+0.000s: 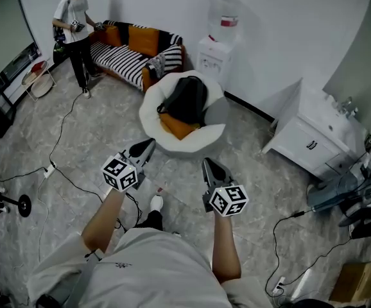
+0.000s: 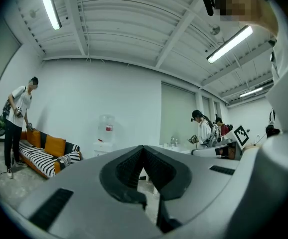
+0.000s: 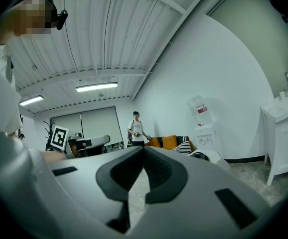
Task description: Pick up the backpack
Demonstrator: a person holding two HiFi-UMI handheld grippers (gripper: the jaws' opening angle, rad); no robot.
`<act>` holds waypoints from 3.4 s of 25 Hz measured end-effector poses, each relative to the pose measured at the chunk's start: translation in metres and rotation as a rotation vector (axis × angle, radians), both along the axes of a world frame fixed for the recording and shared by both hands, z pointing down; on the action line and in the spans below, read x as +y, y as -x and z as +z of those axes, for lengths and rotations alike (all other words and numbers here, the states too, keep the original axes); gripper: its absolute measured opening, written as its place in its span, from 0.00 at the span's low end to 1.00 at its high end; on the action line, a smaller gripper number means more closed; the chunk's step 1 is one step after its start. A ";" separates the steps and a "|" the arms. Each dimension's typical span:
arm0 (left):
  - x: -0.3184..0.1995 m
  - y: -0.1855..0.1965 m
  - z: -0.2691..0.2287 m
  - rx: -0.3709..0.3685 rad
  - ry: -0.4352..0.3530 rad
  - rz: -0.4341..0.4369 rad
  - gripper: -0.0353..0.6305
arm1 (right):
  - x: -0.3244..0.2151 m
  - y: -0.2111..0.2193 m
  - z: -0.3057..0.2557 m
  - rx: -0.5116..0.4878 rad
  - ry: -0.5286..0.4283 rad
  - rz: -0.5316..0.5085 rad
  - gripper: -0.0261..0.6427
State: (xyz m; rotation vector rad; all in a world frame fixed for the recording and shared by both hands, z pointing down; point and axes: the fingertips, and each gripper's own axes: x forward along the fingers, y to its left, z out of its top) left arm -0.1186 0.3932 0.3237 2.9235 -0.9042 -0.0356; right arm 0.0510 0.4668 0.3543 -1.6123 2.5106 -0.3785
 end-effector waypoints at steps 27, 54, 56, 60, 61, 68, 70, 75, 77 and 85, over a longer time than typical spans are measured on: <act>-0.234 0.024 0.029 -0.024 0.058 0.039 0.06 | -0.232 0.042 0.003 0.049 0.033 -0.008 0.05; -0.368 0.045 0.055 -0.047 0.083 0.059 0.06 | -0.380 0.044 0.014 0.035 0.058 0.036 0.05; -0.378 0.038 0.056 -0.047 0.083 0.054 0.06 | -0.393 0.038 0.015 0.031 0.055 0.028 0.05; -0.400 0.018 0.058 -0.048 0.086 0.041 0.06 | -0.420 0.021 0.015 0.028 0.049 0.002 0.05; -0.406 0.012 0.057 -0.048 0.086 0.036 0.06 | -0.428 0.016 0.015 0.026 0.047 -0.003 0.05; -0.462 -0.025 0.050 -0.058 0.074 -0.016 0.06 | -0.486 -0.027 0.016 0.008 0.049 -0.041 0.05; -0.478 -0.036 0.049 -0.059 0.077 -0.033 0.06 | -0.503 -0.038 0.017 0.012 0.052 -0.062 0.05; -0.509 -0.065 0.045 -0.066 0.076 -0.064 0.06 | -0.544 -0.065 0.013 0.007 0.047 -0.112 0.05; -0.523 -0.075 0.046 -0.070 0.075 -0.074 0.06 | -0.560 -0.073 0.015 0.011 0.043 -0.133 0.05; -0.572 -0.119 0.064 -0.073 0.106 -0.096 0.06 | -0.617 -0.108 0.038 0.014 0.081 -0.186 0.05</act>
